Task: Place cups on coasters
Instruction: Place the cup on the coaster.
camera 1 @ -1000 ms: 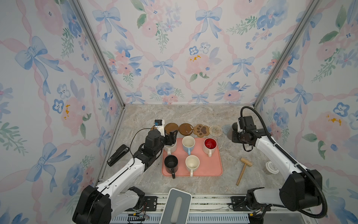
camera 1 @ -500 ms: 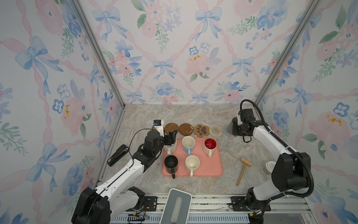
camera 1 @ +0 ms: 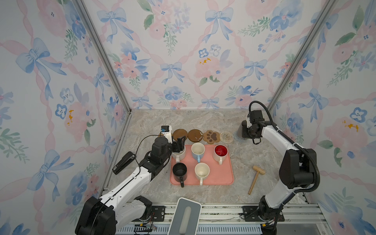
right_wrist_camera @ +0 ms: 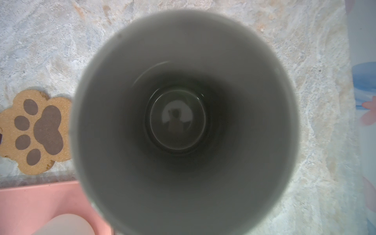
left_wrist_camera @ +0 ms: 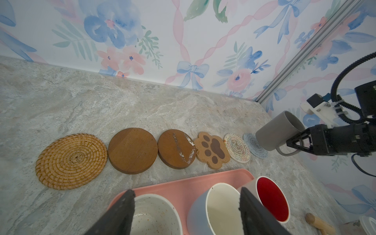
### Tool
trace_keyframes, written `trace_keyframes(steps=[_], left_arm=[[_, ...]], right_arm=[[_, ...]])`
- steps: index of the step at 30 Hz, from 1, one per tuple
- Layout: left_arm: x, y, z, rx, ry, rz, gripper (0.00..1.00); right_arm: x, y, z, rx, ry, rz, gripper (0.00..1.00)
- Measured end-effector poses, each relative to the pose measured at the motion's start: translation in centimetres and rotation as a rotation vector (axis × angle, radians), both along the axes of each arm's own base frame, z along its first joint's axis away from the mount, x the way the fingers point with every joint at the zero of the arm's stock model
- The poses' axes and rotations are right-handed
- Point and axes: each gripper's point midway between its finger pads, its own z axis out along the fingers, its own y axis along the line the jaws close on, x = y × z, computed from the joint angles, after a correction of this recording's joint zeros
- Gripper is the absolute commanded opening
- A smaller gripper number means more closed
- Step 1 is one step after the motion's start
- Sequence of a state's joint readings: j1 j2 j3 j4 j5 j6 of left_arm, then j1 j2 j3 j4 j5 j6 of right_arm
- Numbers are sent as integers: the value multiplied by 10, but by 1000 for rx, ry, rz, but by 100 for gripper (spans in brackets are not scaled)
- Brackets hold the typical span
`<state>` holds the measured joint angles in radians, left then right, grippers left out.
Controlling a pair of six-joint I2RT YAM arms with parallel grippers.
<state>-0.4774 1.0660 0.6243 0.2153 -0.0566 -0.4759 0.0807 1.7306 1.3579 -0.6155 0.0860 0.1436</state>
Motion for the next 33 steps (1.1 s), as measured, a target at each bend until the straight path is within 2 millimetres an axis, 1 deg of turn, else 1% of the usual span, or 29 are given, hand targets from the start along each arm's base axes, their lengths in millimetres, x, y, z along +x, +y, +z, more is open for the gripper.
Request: trace_keyframes(steps=[11, 17, 33], left_arm=[[1, 1, 0, 2, -1, 7, 77], [1, 1, 0, 3, -1, 8, 77], [1, 2, 0, 5, -1, 14, 77]], right_arm=[[-1, -7, -19, -26, 53, -9, 0], [0, -9, -22, -41, 59, -7, 0], [0, -10, -22, -42, 58, -8, 0]])
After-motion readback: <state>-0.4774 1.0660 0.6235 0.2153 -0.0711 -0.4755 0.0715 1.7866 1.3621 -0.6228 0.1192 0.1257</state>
